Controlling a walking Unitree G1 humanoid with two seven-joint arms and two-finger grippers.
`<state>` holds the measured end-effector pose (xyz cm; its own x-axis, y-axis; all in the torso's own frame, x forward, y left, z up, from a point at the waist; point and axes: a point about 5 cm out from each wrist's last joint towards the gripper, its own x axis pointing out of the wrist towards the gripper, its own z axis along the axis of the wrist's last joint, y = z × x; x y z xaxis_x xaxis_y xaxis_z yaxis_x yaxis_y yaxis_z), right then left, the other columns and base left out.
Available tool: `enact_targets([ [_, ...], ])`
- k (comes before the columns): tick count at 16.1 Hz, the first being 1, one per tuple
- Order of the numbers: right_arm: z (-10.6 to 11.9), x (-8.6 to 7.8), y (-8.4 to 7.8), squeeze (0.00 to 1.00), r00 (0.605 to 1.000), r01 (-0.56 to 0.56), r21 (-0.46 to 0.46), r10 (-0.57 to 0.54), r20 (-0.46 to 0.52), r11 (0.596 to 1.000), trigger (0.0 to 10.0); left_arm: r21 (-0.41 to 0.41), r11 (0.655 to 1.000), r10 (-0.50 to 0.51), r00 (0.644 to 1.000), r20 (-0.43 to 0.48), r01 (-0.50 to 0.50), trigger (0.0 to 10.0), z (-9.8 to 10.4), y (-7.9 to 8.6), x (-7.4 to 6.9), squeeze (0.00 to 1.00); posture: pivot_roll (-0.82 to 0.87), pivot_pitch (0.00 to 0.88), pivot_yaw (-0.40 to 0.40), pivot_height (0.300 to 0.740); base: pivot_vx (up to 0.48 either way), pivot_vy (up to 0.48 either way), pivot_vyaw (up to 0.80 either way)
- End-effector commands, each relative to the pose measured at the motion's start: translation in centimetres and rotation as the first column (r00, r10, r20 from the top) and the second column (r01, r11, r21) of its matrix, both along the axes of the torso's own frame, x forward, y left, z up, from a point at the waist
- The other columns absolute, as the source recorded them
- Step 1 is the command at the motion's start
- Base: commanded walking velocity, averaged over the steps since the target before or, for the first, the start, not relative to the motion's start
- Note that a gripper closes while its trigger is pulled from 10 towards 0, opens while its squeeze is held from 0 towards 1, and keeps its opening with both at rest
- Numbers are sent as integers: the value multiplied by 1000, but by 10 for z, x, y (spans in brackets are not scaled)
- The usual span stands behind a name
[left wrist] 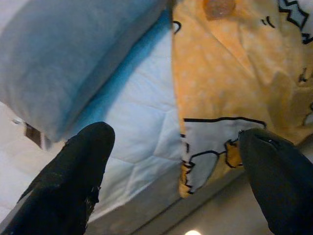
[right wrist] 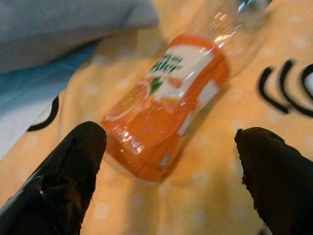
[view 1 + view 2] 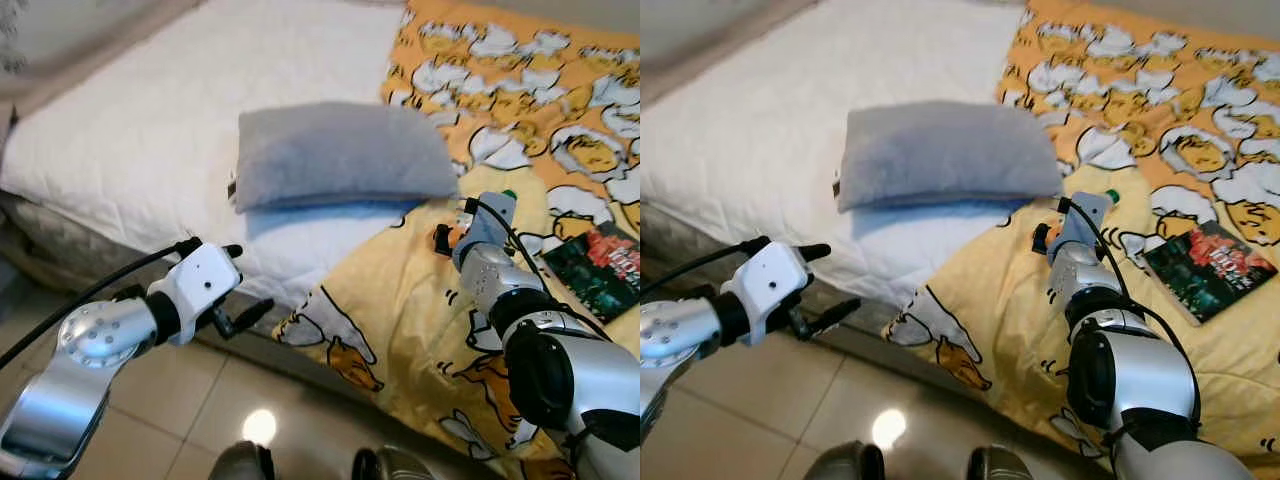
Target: Clean up the room
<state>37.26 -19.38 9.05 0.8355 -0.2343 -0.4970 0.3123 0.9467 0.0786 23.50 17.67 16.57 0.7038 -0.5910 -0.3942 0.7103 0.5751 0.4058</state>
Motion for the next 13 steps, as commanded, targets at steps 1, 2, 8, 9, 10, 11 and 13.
enact_targets([
  [1,-1,0,2,0,1000,-5,5,5,-1,1000,10000,1,1000,-9,1000,0,9,10000,4,-1,-5,0,133,234,-46,740,0,0,0],
  [2,-1,0,4,0,1000,-11,19,11,10,1000,10000,-1,1000,-6,1000,-2,6,10000,5,-1,-8,0,141,249,-55,740,0,0,0],
  [8,2,1,1,0,999,31,83,-34,35,996,10000,-11,1000,18,1000,-11,-18,10000,8,-3,-19,0,146,251,-77,740,0,0,0],
  [9,1,0,-3,0,999,43,59,-44,20,997,10000,-9,1000,19,1000,-10,-19,10000,7,-3,-19,0,147,250,-80,740,0,0,0],
  [10,2,0,-8,0,998,53,36,-54,16,998,10000,-9,1000,20,1000,-10,-20,10000,7,-4,-20,0,146,250,-81,740,0,0,0],
  [11,3,0,-10,0,998,57,31,-58,20,998,10000,-10,1000,19,1000,-10,-20,10000,8,-4,-20,0,145,249,-83,740,0,0,0],
  [13,8,2,-14,0,998,41,14,-42,49,999,10000,-13,1000,17,1000,-17,-17,10000,8,-5,-22,0,142,248,-82,740,0,0,0],
])
